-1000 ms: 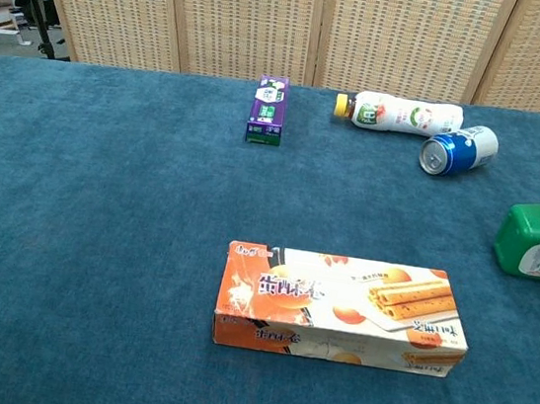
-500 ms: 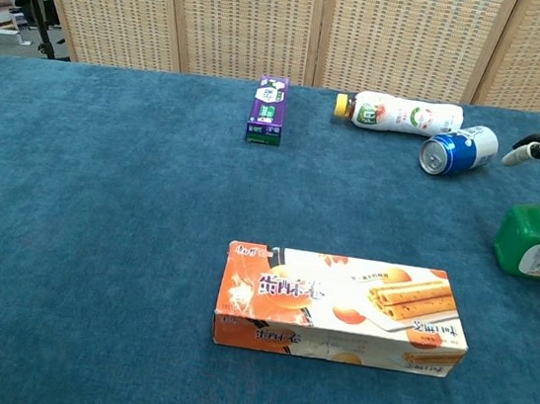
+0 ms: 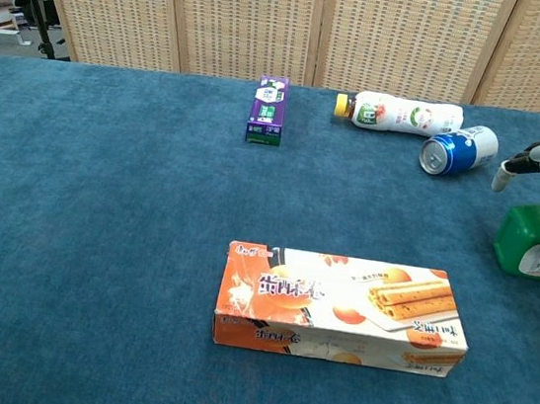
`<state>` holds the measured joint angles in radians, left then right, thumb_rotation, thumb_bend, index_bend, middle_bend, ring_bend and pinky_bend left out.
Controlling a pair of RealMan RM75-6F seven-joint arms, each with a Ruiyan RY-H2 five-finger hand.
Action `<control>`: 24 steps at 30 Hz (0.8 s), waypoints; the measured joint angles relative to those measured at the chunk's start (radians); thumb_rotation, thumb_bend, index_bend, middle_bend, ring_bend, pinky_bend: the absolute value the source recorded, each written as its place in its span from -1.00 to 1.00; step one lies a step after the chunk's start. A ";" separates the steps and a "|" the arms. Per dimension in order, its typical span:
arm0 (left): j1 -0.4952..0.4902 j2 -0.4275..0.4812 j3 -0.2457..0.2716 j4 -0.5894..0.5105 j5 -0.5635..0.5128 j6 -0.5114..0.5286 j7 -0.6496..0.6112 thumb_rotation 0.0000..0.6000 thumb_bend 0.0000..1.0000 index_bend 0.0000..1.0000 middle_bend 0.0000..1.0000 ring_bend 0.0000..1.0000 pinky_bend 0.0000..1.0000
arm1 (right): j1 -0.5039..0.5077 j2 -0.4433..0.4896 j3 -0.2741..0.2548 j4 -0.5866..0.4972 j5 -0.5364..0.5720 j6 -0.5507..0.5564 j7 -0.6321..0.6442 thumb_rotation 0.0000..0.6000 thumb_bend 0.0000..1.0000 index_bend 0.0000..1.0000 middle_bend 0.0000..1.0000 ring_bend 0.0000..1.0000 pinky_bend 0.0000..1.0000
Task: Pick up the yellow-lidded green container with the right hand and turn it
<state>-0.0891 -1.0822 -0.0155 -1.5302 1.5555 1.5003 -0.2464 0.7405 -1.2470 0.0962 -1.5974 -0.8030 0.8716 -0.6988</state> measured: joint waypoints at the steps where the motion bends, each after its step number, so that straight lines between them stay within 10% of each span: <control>1: 0.000 0.000 -0.001 0.000 -0.001 0.001 0.000 1.00 -1.00 -0.90 -1.00 -1.00 -0.90 | 0.004 -0.005 -0.001 0.005 0.007 -0.001 -0.002 1.00 -0.58 -0.40 -0.56 -1.00 -1.00; 24: -0.002 0.000 -0.004 0.001 -0.011 -0.008 0.001 1.00 -1.00 -0.90 -1.00 -1.00 -0.90 | -0.008 -0.065 -0.006 0.076 -0.122 0.066 0.155 1.00 -0.28 0.06 -0.13 -0.83 -1.00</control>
<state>-0.0915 -1.0825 -0.0191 -1.5288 1.5448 1.4921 -0.2458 0.7324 -1.3119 0.0903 -1.5213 -0.9251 0.9373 -0.5439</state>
